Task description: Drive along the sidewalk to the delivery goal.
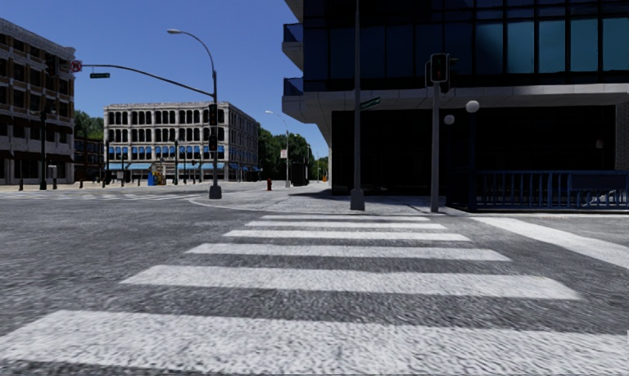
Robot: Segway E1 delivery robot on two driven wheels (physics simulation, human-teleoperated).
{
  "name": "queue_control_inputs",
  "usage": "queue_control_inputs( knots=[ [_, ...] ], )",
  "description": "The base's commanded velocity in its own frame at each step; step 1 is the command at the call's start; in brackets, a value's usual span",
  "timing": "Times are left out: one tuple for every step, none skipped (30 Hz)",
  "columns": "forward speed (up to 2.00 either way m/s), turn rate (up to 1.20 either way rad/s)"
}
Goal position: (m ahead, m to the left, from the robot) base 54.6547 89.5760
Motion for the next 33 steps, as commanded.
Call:
queue_control_inputs(
  knots=[
    [2.00, 0.00],
    [2.00, 0.00],
    [2.00, 0.00],
    [2.00, 0.00],
    [2.00, 0.00],
    [2.00, 0.00],
    [2.00, 0.00],
    [2.00, 0.00],
    [2.00, 0.00],
    [2.00, 0.00],
    [2.00, 0.00],
    [2.00, 0.00],
    [2.00, 0.00],
    [2.00, 0.00],
    [2.00, 0.00],
    [2.00, 0.00],
    [2.00, 0.00],
    [2.00, 0.00],
    [2.00, 0.00],
    [2.00, 0.00],
    [2.00, 0.00],
    [2.00, 0.00],
    [2.00, 0.00],
    [2.00, 0.00],
    [2.00, 0.00],
    [2.00, 0.00],
    [2.00, 0.00],
    [2.00, 0.00],
    [2.00, 0.00],
    [2.00, 0.00],
    [2.00, 0.00],
    [2.00, 0.00],
    [2.00, 0.00]
  ],
)
